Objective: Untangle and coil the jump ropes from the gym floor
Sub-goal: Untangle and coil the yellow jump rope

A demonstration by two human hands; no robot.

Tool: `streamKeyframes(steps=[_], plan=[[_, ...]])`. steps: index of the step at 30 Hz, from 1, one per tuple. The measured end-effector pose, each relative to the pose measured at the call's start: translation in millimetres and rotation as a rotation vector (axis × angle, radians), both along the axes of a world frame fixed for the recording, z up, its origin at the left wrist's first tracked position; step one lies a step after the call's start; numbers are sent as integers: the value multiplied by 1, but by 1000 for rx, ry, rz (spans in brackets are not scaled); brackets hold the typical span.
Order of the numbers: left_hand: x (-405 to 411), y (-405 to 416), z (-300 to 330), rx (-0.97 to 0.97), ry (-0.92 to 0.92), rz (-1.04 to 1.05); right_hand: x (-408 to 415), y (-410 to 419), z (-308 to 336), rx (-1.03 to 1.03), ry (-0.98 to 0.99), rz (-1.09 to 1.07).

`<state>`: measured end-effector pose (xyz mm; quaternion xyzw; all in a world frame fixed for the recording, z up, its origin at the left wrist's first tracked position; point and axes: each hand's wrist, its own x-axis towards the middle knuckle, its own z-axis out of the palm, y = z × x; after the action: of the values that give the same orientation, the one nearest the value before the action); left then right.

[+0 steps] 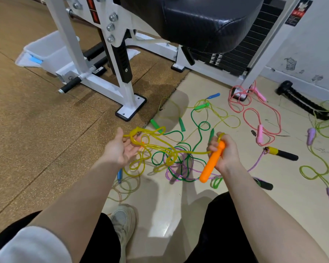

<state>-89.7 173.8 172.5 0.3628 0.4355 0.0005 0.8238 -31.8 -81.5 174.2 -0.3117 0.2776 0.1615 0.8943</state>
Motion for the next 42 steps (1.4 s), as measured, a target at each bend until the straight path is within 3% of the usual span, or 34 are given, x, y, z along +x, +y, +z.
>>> streamKeyframes(steps=[3, 7, 10, 12, 14, 16, 18, 20, 22, 27, 29, 35, 38, 42], plan=[[7, -11, 10, -28, -34, -101, -3, 11, 2, -190, -18, 190], [1, -30, 19, 11, -148, -378, -2, 29, 20, -207, -111, 352], [-1, -33, 28, 23, -223, -438, -2, 36, 33, -738, -402, 643], [4, -33, 35, 8, -221, -412, 1, 35, 40, -917, -484, 693], [8, -33, 43, -21, -217, -358, 6, 31, 49, -755, -393, 638], [11, -31, 50, -42, -215, -330, 10, 28, 58, -415, -286, 574], [12, -32, 53, 60, -189, -384, 11, 30, 67, -200, -243, 516], [12, -34, 53, 257, -158, -493, 10, 37, 74, -150, -257, 491], [12, -37, 52, 389, -148, -564, 7, 44, 78, -280, -356, 552], [14, -40, 57, 465, -166, -646, 0, 48, 63, -903, -749, 888], [13, -39, 54, 505, -170, -686, 0, 49, 56, -1061, -824, 970], [9, -32, 48, 841, -127, -860, 1, 52, 49, -1245, -1013, 1141], [7, -33, 54, 1041, -109, -872, 5, 52, 46, -1477, -1109, 1269], [9, -38, 50, 1115, -209, -886, 5, 63, 44, -1608, -1090, 1221]])
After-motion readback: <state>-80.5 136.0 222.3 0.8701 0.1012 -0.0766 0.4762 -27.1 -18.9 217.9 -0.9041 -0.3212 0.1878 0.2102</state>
